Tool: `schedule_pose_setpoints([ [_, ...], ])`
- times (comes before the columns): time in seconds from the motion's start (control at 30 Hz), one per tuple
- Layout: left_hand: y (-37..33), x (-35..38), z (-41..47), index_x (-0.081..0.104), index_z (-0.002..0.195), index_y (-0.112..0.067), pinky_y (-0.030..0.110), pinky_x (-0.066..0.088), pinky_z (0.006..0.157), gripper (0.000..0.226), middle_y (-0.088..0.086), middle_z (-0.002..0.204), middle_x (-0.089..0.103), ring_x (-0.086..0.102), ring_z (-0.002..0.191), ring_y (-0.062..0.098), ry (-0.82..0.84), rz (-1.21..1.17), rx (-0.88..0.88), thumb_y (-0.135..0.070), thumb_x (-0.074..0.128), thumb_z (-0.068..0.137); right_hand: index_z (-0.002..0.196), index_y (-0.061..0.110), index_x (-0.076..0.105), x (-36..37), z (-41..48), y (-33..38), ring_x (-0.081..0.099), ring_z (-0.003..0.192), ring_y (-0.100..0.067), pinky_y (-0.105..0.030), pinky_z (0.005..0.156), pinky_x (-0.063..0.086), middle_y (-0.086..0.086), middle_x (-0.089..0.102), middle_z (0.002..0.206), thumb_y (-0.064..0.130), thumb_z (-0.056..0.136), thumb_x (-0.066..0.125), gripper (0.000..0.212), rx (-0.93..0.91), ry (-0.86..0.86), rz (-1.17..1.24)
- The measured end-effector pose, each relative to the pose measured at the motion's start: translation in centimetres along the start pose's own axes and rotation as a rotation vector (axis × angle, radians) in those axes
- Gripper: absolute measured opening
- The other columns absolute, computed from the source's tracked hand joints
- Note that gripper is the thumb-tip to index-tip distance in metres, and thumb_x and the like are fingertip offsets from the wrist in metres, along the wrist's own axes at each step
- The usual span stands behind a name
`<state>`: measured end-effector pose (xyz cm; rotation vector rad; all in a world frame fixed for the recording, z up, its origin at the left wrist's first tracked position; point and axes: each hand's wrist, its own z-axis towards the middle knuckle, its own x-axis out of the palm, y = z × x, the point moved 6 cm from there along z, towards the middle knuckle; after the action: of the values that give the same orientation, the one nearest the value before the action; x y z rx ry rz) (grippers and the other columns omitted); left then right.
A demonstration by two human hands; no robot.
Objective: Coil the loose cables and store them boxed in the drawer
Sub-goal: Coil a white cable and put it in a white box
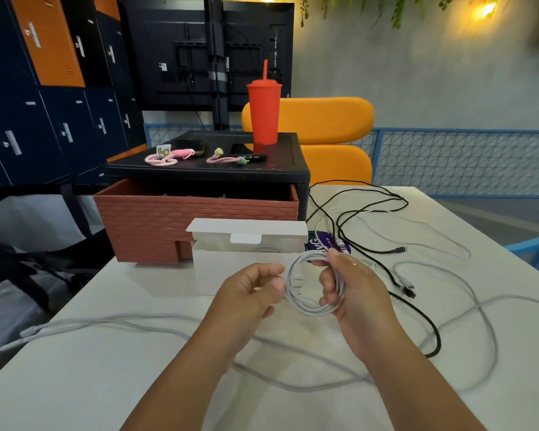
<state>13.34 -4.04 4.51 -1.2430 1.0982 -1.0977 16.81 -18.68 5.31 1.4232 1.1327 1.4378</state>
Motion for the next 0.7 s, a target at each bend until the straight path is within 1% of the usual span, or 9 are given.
schedule_pose_setpoints([
  [0.07,-0.4,-1.5,0.4,0.063,0.095,-0.028,0.022,0.047,0.076,0.016,-0.006,0.089,0.06,0.056,0.077,0.01,-0.16,0.039,0.052,-0.013,0.058,0.09,0.071,0.011,0.056,-0.2,0.1,0.0,0.031,0.036,-0.008,-0.027,0.051,0.03,0.004,0.039,0.044,0.018,0.093,0.048,0.025,-0.001,-0.04,-0.105],
  [0.13,-0.8,-3.1,0.6,0.06,0.099,-0.028,0.016,0.044,0.066,0.019,-0.007,0.089,0.057,0.052,0.072,0.009,-0.313,0.154,0.122,-0.013,0.058,0.089,0.075,0.014,0.059,-0.2,0.1,0.0,0.032,0.041,-0.008,-0.025,0.05,0.029,0.005,0.038,0.044,0.015,0.092,0.049,0.02,-0.014,-0.049,-0.186],
  [0.17,-1.0,-3.8,0.7,0.058,0.105,-0.028,0.017,0.042,0.062,0.021,-0.006,0.093,0.055,0.051,0.073,0.009,-0.376,0.242,0.154,-0.013,0.058,0.089,0.079,0.016,0.061,-0.2,0.1,0.0,0.033,0.044,-0.008,-0.022,0.048,0.029,0.006,0.038,0.047,0.014,0.091,0.049,0.017,-0.03,-0.041,-0.222],
  [0.27,-1.0,-5.3,1.0,0.051,0.123,-0.031,0.026,0.04,0.075,0.037,-0.002,0.106,0.046,0.049,0.091,0.017,-0.483,0.497,0.209,-0.016,0.055,0.09,0.087,0.022,0.062,0.1,0.1,-0.2,0.039,0.05,-0.004,-0.011,0.045,0.032,0.006,0.044,0.058,0.013,0.09,0.05,0.015,-0.074,-0.014,-0.294],
  [0.33,-0.8,-5.7,1.1,0.045,0.131,-0.032,0.029,0.036,0.084,0.044,-0.001,0.109,0.038,0.04,0.103,0.02,-0.515,0.62,0.202,-0.018,0.053,0.09,0.088,0.023,0.062,0.1,0.1,-0.2,0.039,0.048,-0.002,-0.01,0.045,0.032,0.006,0.045,0.06,0.013,0.09,0.05,0.015,-0.085,-0.011,-0.32],
  [0.4,-0.5,-5.9,1.2,0.043,0.134,-0.032,0.028,0.03,0.084,0.046,-0.002,0.109,0.03,0.028,0.103,0.017,-0.533,0.699,0.175,-0.021,0.053,0.09,0.088,0.023,0.062,0.1,0.2,-0.3,0.04,0.05,-0.004,-0.014,0.049,0.033,0.006,0.046,0.061,0.014,0.089,0.051,0.015,-0.086,-0.016,-0.332],
  [0.47,-0.3,-6.0,1.3,0.046,0.132,-0.03,0.028,0.028,0.083,0.044,-0.002,0.11,0.026,0.023,0.103,0.018,-0.537,0.74,0.161,-0.024,0.055,0.09,0.088,0.024,0.062,-0.1,0.2,-0.3,0.042,0.055,-0.007,-0.02,0.054,0.035,0.004,0.046,0.062,0.015,0.089,0.05,0.015,-0.08,-0.019,-0.335],
  [0.57,-0.3,-6.0,1.4,0.053,0.123,-0.028,0.03,0.031,0.082,0.035,0.003,0.121,0.028,0.023,0.113,0.024,-0.552,0.736,0.162,-0.029,0.057,0.088,0.09,0.027,0.062,-0.1,0.3,-0.4,0.044,0.06,-0.01,-0.024,0.056,0.041,0.003,0.045,0.066,0.016,0.09,0.05,0.016,-0.074,0.0,-0.342],
  [0.7,-0.8,-5.9,0.9,0.061,0.101,-0.019,0.029,0.026,0.082,0.016,0.003,0.128,0.029,0.022,0.116,0.022,-0.582,0.651,0.202,-0.028,0.057,0.088,0.096,0.035,0.06,0.4,0.0,0.0,0.043,0.057,-0.008,-0.019,0.049,0.044,0.001,0.043,0.068,0.017,0.089,0.051,0.021,-0.148,0.083,-0.47],
])
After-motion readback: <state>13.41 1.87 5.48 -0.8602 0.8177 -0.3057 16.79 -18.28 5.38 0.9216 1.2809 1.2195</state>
